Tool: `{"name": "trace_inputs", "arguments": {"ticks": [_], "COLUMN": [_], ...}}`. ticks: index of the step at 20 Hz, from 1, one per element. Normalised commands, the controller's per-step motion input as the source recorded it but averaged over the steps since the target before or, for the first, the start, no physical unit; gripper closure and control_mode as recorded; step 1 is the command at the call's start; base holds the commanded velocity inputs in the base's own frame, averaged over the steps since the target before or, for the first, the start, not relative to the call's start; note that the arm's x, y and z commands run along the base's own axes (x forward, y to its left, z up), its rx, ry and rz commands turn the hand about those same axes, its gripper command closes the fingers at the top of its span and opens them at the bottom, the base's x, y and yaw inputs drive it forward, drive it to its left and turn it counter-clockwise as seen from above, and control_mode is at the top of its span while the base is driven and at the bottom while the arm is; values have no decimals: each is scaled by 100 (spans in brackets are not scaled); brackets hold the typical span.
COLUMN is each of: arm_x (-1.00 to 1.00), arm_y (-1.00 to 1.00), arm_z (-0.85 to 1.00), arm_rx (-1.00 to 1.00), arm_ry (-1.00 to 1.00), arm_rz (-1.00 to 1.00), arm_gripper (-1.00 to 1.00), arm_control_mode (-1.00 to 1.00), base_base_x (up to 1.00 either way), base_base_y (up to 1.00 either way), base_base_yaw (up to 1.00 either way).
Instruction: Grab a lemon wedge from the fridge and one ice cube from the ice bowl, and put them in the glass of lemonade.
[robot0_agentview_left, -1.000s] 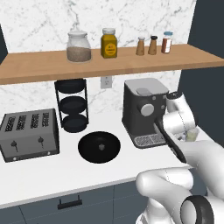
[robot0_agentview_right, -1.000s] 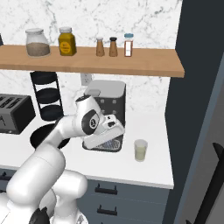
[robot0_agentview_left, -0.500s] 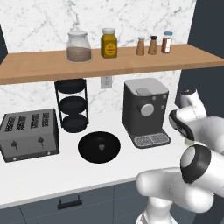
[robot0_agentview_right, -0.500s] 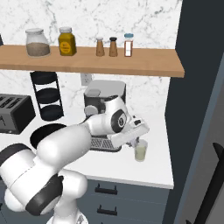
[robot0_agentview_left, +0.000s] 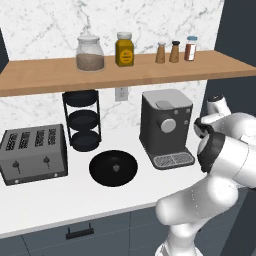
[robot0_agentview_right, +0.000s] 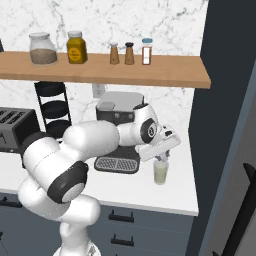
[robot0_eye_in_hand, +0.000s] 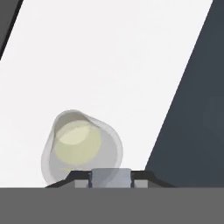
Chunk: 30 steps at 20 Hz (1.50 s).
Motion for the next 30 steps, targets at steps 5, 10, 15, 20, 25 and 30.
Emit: {"name": "trace_inputs", "arguments": {"ticks": [5,10,15,20,25,30], "arm_x": [36,24,8,-28,-47,-9], "arm_y": [-6,-5,-20,-8,11,30], "arm_z": [-37,-31,-15,-2,-11,-10], "arm_rx": [0,0,0,0,-1,-1], "arm_ry": [-9,-7,0,0,-1,-5], "arm_rz": [1,0,0,0,0,0], "arm_gripper": [100,100,100,100,100,100], "arm_control_mode": [-100,-100,-100,-100,-100,-100], "base_base_x": [0,0,0,0,0,0], "base_base_y": [0,0,0,0,0,0], "base_base_yaw": [0,0,0,0,0,0]}}
